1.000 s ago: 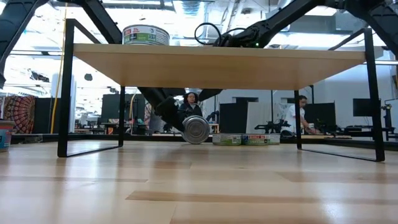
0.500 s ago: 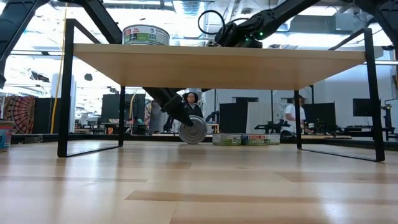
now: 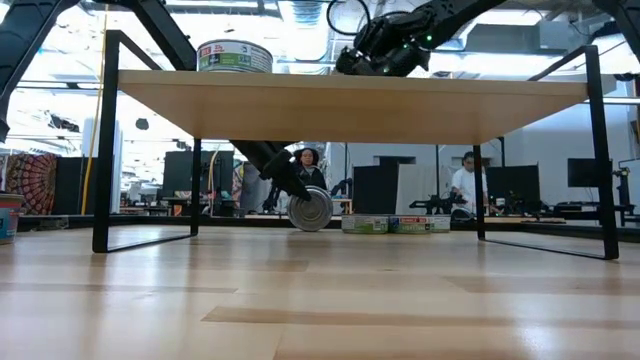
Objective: Stack canned seafood by type on shelf
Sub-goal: Stack the green tuna can on top of the green tuna can on the shelf
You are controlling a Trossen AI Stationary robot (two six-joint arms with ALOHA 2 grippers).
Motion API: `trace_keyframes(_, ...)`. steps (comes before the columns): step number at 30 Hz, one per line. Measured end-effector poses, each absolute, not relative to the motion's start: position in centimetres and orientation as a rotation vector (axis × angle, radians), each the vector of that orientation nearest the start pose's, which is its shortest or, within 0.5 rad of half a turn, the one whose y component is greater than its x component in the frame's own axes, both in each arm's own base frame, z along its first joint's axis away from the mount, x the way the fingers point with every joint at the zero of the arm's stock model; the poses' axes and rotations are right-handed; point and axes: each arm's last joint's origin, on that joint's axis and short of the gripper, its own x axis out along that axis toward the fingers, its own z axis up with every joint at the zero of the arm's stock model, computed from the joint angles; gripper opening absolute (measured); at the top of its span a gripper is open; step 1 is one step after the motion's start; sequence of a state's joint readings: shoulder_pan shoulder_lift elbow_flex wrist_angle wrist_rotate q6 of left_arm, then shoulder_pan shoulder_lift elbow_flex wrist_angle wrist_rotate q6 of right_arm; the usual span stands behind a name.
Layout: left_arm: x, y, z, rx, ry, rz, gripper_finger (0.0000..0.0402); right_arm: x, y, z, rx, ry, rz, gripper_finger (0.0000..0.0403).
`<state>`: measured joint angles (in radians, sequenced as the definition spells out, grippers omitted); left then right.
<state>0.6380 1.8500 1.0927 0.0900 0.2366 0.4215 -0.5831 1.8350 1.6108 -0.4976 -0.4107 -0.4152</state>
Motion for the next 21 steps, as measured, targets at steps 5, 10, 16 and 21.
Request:
trace_keyframes(5,31.5,22.5,17.3,0.117,0.671,0.243,0.0136,34.3,-21.3,31.5,-0.061,0.620,-0.044,0.0295)
trace_keyframes(10,31.4,22.5,17.5,0.119,0.668,0.238,0.0136,33.4,-20.8,33.1,-0.065,0.594,-0.055,0.0295)
trace_keyframes(16,31.7,22.8,18.4,0.139,0.629,0.248,0.0136,32.7,-20.3,34.3,-0.071,0.571,-0.062,0.0295)
trace_keyframes(21,32.3,23.2,19.7,0.150,0.598,0.246,0.0136,32.2,-20.6,33.9,-0.043,0.611,-0.067,0.0295)
